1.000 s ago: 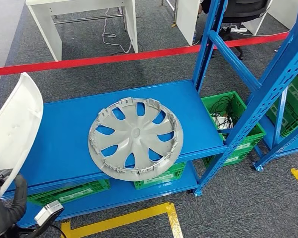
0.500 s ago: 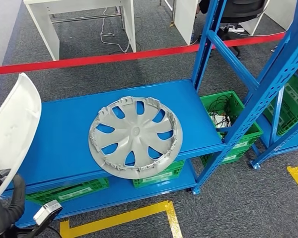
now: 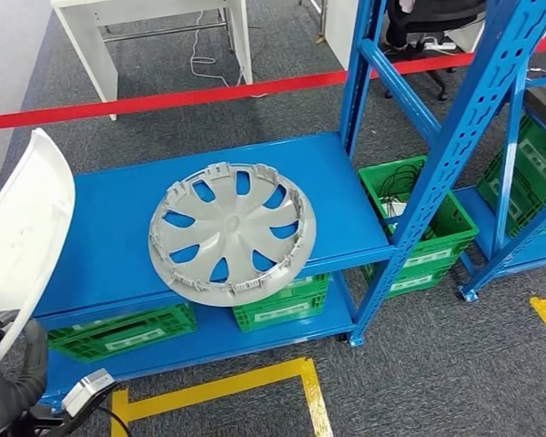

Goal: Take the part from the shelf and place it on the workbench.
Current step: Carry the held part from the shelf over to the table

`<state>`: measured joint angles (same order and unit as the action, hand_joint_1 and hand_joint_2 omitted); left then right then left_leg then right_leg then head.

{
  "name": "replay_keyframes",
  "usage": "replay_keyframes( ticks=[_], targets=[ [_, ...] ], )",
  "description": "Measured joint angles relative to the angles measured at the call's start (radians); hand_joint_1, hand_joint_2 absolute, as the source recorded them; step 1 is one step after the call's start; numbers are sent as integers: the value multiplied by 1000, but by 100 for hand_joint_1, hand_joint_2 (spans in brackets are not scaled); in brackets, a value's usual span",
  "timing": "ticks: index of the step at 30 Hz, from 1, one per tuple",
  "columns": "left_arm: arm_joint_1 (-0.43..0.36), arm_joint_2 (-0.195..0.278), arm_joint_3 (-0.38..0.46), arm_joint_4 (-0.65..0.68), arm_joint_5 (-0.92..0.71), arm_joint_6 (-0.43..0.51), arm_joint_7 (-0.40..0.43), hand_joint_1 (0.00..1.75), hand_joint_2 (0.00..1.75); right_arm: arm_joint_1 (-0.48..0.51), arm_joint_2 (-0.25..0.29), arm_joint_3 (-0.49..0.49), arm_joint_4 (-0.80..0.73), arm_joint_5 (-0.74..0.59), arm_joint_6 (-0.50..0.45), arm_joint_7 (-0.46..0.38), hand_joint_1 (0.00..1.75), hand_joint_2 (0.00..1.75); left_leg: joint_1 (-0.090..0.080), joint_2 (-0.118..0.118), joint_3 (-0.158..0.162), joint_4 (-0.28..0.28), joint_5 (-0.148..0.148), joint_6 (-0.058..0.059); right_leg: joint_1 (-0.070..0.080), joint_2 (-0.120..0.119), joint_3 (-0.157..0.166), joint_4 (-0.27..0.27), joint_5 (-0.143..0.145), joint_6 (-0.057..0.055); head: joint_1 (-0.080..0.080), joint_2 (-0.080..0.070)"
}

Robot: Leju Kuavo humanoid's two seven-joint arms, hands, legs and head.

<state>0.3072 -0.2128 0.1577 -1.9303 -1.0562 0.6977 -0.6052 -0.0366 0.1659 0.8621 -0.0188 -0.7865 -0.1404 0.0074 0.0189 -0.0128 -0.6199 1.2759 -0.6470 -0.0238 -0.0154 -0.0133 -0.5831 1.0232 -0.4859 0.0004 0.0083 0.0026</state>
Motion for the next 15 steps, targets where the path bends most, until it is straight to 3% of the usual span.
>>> replay_keyframes(
  ticks=[1, 3, 5, 8, 9, 11, 13, 14, 15],
  targets=[
    [-3, -3, 0, 2, 0, 0, -3, 175, 175, -1, 0, 0, 0, 0, 1, 0, 0, 0, 0, 0, 30, -36, 25, 4, 2, -2, -8, 0, 7, 0, 0, 0],
    [-13, -8, 1, 7, 1, 0, -5, 175, 175, -2, 0, 0, 1, 0, 3, -1, 0, 0, -3, 1, 119, -173, 75, 15, 5, -4, -20, 0, 21, 4, 0, 0],
    [-24, -13, 1, 11, 5, 0, -7, 175, 175, -4, 0, 0, 1, -1, 4, -3, 0, 0, -9, 3, 173, -274, 90, 22, 6, -4, -28, -1, 37, 14, 1, 0],
    [-33, -23, 7, 17, 13, 0, -16, 175, 175, -4, -1, 0, 1, -1, 4, -3, 0, 0, -15, 4, 167, -296, 103, 34, 2, -2, -31, -9, 58, 36, -2, 0],
    [-35, -27, 9, 20, 17, 0, -23, 175, 175, -3, -2, 0, 0, -1, 4, -3, 0, 0, -14, 6, 160, -298, 113, 41, 1, 1, -37, -4, 46, 43, -1, 0],
    [-38, -39, 13, 25, 30, 0, -46, 175, 175, -2, -4, 0, -2, 0, 4, -3, 0, 0, -11, 10, 139, -303, 138, 56, 1, 8, -62, 62, -31, 51, 2, 0],
    [-39, -52, 18, 29, 42, 0, -68, 175, 175, -1, -7, 0, -7, 0, 4, -3, 0, 0, -15, 11, 109, -302, 160, 63, 3, 12, -94, 191, -124, 56, 6, 0],
    [-38, -58, 21, 32, 46, 0, -75, 175, 175, -1, -8, 0, -9, 0, 4, -3, 0, 0, -18, 11, 93, -300, 172, 64, 4, 12, -101, 243, -141, 56, 8, 0],
    [-38, -62, 23, 34, 49, 0, -79, 175, 175, 0, -8, 0, -11, 0, 4, -3, 0, 0, -21, 11, 78, -299, 182, 65, 5, 12, -93, 266, -135, 55, 8, 0]
  ],
)
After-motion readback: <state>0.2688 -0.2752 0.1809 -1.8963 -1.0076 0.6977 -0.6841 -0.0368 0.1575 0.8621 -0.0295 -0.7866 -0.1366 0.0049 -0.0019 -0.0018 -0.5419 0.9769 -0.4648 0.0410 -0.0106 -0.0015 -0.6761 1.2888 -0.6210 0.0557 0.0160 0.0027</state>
